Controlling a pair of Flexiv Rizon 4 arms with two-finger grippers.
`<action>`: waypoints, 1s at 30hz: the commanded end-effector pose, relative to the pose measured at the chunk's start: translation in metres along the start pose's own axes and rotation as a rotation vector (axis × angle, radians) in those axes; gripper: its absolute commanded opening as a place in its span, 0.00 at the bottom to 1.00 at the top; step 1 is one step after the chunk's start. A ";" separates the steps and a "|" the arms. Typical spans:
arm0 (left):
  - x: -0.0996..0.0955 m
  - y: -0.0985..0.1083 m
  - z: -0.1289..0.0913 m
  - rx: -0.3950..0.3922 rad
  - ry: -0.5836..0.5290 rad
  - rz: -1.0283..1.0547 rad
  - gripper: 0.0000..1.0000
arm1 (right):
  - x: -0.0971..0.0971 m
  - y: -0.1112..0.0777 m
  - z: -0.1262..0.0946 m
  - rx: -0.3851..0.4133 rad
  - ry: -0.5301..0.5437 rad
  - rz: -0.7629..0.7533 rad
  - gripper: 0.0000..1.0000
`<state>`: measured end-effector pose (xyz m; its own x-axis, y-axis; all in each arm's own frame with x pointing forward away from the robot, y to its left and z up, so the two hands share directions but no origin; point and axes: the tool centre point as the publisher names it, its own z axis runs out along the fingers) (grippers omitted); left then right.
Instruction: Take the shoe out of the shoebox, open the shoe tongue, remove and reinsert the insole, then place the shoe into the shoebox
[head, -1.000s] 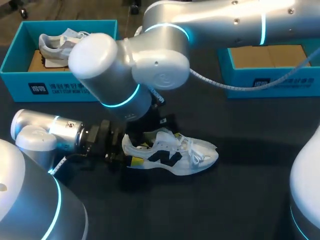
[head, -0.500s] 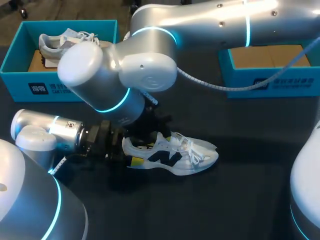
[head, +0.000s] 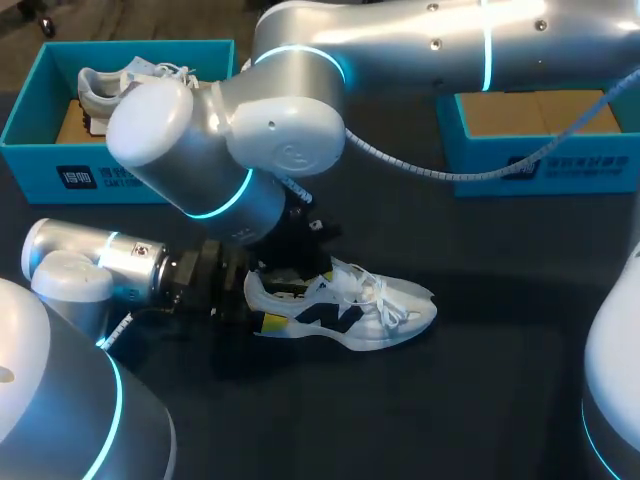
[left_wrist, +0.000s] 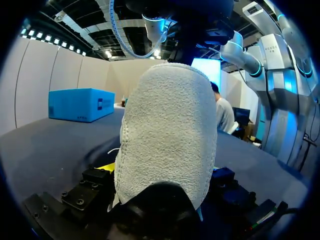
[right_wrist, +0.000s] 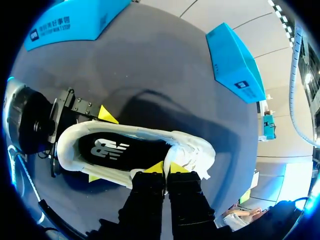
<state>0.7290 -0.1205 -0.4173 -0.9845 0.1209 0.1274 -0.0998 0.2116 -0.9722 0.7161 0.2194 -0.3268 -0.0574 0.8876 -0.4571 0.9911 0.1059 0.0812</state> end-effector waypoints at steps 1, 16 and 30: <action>-0.003 0.009 0.003 0.002 -0.002 0.000 0.00 | -0.004 -0.002 -0.002 0.003 0.006 0.308 0.00; -0.003 0.009 0.003 0.002 -0.002 0.000 0.00 | 0.001 -0.012 -0.006 0.019 0.015 0.338 0.49; -0.003 0.009 0.003 0.002 -0.002 0.000 0.00 | 0.010 -0.015 0.006 0.047 0.053 0.348 0.58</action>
<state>0.7289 -0.1205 -0.4174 -0.9844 0.1210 0.1273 -0.0997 0.2116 -0.9723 0.7051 0.2244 -0.3322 -0.0603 0.9118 -0.4062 0.9950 0.0873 0.0481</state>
